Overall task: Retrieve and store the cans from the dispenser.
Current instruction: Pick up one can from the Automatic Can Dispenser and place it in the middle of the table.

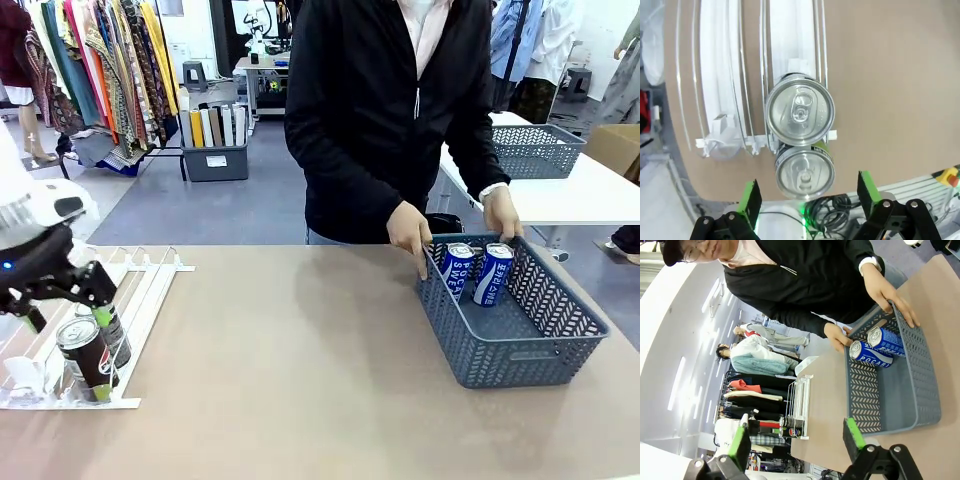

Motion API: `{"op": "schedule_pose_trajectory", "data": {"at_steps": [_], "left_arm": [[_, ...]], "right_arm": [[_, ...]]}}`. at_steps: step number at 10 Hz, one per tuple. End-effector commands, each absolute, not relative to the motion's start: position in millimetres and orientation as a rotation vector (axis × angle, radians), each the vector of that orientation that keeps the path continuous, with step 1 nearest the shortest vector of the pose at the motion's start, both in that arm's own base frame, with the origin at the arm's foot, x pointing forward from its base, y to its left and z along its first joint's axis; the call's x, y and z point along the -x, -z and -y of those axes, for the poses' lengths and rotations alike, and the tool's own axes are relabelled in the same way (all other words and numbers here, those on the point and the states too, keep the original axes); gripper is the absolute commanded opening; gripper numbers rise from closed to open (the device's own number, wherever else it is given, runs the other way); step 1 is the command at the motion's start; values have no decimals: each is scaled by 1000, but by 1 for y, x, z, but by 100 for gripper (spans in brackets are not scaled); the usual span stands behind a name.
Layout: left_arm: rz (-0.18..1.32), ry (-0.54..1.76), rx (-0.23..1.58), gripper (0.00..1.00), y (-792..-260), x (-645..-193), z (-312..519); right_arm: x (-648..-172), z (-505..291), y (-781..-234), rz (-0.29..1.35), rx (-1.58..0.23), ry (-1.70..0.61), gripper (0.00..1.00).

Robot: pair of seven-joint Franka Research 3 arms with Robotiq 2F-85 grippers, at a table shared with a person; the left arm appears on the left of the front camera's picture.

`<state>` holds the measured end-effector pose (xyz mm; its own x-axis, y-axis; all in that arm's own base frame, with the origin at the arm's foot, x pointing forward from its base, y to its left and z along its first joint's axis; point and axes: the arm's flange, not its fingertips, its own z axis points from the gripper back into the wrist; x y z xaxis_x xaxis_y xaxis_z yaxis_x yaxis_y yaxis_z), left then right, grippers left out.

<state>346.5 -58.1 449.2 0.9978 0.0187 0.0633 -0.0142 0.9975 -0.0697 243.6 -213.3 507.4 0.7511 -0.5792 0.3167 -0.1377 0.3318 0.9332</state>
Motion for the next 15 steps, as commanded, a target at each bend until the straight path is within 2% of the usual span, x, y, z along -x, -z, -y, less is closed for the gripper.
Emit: {"op": "schedule_pose_trajectory", "data": {"at_steps": [1,4,9,10,11,15], "left_arm": [[19,-52,32,100,-436,-354,63],[-41,-69,15,100,-406,-363,67],[-21,-91,50,100,-403,-364,64],[-21,-90,44,46,-403,-364,64],[-29,-84,39,0,-402,-363,65],[-31,-86,40,0,-403,-363,64]], "right_arm": [[-245,212,-508,732,-1236,305,100],[-245,212,-508,732,-1236,305,100],[-245,212,-508,732,-1236,305,100],[-245,212,-508,732,-1236,305,100],[-245,212,-508,732,-1236,305,100],[-245,212,-508,732,-1236,305,100]]}}
